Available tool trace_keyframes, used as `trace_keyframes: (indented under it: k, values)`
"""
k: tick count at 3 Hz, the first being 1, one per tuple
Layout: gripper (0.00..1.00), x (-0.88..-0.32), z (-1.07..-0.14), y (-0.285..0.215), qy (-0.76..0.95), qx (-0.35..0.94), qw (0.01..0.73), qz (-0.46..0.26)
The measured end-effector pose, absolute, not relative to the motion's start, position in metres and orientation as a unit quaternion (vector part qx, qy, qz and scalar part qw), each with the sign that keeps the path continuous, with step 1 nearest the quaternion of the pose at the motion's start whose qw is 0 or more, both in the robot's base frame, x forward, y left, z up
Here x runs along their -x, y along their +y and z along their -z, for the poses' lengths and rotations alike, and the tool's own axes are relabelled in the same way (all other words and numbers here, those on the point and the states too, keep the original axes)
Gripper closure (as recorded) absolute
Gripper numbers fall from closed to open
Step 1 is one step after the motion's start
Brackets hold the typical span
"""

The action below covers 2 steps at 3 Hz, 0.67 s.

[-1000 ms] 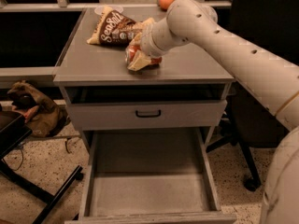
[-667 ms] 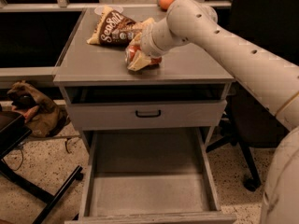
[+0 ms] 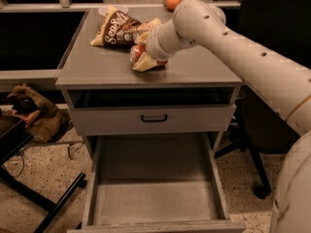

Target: Pick coke can from middle drawer and place on counter

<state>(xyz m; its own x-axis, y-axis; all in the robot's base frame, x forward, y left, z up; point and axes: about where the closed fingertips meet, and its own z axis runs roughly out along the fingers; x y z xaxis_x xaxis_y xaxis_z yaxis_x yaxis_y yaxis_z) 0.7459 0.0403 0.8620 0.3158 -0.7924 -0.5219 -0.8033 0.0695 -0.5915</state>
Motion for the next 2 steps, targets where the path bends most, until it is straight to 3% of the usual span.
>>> trace_keyframes:
  k: [1,2]
  values:
    - [0.0,-0.7459,-0.8619,0.0403,0.585,0.682,0.439,-0.006]
    - [0.0,-0.7459,-0.8619,0.0404,0.585,0.682,0.439,-0.006]
